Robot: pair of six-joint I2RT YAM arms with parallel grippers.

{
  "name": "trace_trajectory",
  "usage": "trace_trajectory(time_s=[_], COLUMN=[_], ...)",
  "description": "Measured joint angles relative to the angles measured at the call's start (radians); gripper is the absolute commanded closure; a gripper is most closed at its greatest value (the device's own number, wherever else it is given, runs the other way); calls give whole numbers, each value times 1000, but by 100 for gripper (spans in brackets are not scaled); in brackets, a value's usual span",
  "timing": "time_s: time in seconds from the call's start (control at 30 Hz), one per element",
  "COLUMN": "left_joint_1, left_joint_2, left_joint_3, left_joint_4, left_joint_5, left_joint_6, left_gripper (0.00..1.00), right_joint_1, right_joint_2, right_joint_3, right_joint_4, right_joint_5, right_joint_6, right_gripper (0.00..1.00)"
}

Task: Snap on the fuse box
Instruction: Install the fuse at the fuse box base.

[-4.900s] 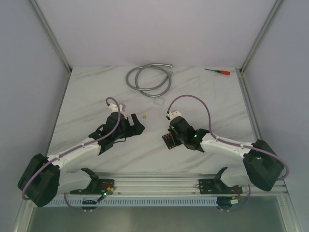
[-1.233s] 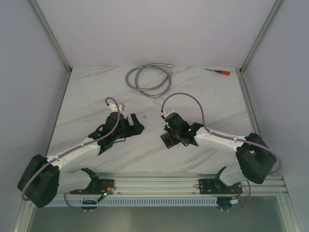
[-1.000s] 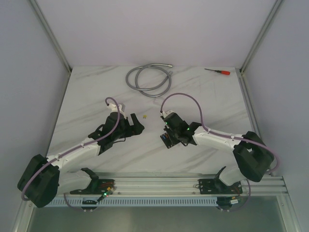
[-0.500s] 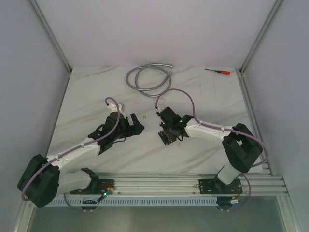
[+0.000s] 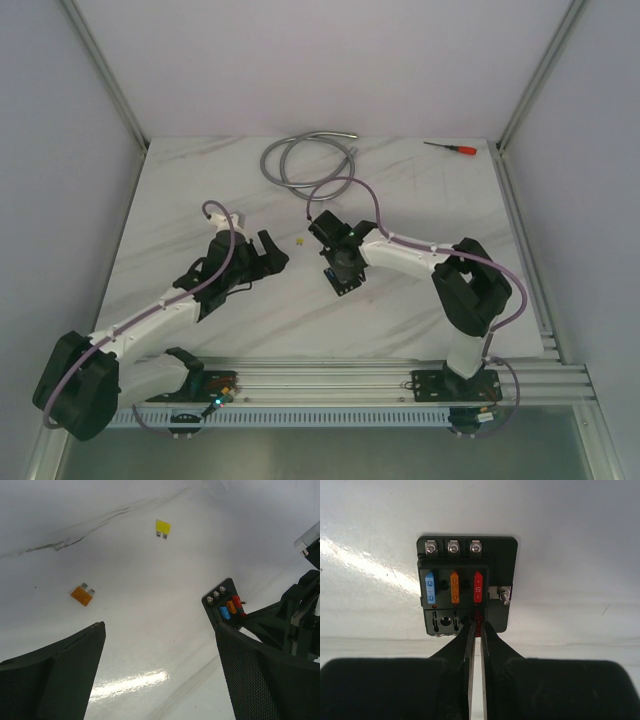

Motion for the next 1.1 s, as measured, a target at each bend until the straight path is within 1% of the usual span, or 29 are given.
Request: trace_trajectory(time_s=[0.13,0.17,0.3,0.47,0.53,0.6,0.7,0.9,1.1], left_joint_1=[5,5,6,7,7,7,7,8,8], left_joint_2=[-21,-27,-44,-46,-46,-46,-47,-47,-46], left_joint_3=[-8,-9,-9,-9,-9,-9,-9,-9,-9], left_joint_4=[-3,-5,-8,-15,-21,-23,-23,-23,-23], left_joint_5=[0,0,0,5,8,11,14,19,20], left_joint_6=[0,0,0,0,0,0,0,0,0], left_gripper=[0,0,0,0,0,0,0,0,0], right_joint_1=[17,20,31,41,43,43,43,34,8], right_joint_2=[7,1,-30,-78,-89,-98,-115,-170,-175], right_joint_3=[14,13,-13,-55,-59,-59,-59,-72,-77], right_joint_4=[-20,-19,-16,-63,-74,-72,-66,-34,-3], right_joint_5=[25,29,29,-16,-31,-43,-51,-58,-68], right_joint_6=[0,0,6,23,29,34,37,43,46], right_gripper=[100,94,82,65,60,57,59,70,78])
